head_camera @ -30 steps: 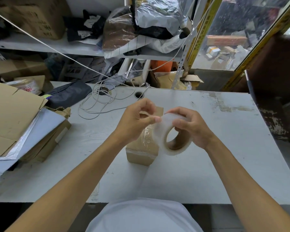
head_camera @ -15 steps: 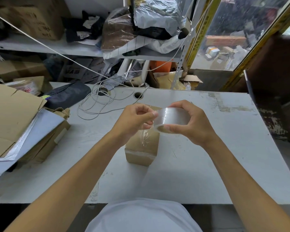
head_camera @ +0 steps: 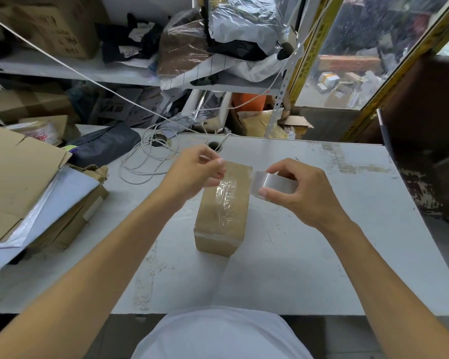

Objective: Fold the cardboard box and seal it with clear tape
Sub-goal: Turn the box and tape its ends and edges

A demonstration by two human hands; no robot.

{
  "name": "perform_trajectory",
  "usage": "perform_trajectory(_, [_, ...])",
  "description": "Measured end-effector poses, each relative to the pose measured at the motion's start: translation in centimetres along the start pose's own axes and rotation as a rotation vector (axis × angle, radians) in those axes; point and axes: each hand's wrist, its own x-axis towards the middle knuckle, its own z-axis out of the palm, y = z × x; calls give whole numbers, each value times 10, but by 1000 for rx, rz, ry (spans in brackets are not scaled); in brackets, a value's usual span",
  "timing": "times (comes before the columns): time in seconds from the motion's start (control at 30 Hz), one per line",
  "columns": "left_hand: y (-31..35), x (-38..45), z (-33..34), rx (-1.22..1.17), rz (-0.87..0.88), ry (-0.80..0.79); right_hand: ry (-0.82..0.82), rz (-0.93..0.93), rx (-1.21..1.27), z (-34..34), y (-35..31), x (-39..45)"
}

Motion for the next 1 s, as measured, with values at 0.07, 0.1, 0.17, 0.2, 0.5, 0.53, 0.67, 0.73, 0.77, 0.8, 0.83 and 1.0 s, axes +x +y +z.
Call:
perform_trajectory(0.07, [-7,-5,14,-21,-12,-73,1,-34,-17,2,-5,3])
perform_trajectory(0.1, [-11,-7,21,-57,-14,-89,-4,-45,-17,3,-7,4])
perform_trajectory(0.17, [-17,-9,31,-115,4,-77,-11,-59,-8,6,-10,6])
perform_trajectory(0.2, [-20,-9,34,-117,22,-55,-11,-62,-12,7,-10,6])
perform_trajectory(0.5, [-20,-5,29,-7,38,-54,-45,103,-89,12,-17,2])
perform_trajectory(0.53, [-19,-5,28,-15,24,-69,-50,148,-124,14,-17,2])
perform_trajectory(0.67, [-17,-6,25,-106,19,-176,-64,215,-373,20,-22,4])
perform_trajectory(0.73, [-15,-5,21,-176,6,-209,-73,235,-418,20,-25,5])
perform_trajectory(0.77, [-16,-3,18,-226,-7,-227,-82,242,-410,20,-27,4])
perform_trajectory(0.8, [-16,-1,16,-279,-23,-253,-88,251,-372,19,-28,3])
perform_trajectory(0.83, [-17,2,13,-331,-41,-287,-85,260,-300,18,-30,2])
perform_trajectory(1.0, [-19,9,2,-338,-7,-329,-20,251,147,22,-36,-1])
